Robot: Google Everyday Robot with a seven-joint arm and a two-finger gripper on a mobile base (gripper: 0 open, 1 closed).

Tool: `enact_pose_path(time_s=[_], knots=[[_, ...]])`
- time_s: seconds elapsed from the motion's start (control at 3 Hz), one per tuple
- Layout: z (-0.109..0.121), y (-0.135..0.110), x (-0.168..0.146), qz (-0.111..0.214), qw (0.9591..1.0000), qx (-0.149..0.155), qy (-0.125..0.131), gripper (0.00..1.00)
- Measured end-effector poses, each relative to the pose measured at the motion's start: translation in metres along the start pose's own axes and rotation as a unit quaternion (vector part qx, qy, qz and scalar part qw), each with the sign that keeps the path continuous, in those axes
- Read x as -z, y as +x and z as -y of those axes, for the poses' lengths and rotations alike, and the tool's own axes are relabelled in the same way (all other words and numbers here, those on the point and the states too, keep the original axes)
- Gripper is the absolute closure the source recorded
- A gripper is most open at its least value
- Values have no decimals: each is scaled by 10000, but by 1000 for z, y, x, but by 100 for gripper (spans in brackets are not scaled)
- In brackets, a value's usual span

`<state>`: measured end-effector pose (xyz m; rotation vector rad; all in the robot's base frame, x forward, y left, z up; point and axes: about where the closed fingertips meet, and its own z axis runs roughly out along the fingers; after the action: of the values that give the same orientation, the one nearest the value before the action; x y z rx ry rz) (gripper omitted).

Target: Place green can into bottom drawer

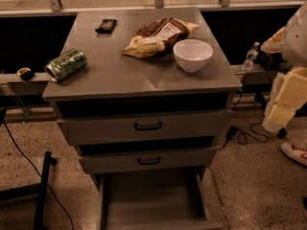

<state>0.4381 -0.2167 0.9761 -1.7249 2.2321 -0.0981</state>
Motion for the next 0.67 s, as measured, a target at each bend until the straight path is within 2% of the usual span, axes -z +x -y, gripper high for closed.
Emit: enact_pose_path(time_s=[0.33, 0.67], knots=[[0, 0, 0, -1, 10000, 2, 1, 0], [9, -26, -10, -202, 9986, 444, 225, 0]])
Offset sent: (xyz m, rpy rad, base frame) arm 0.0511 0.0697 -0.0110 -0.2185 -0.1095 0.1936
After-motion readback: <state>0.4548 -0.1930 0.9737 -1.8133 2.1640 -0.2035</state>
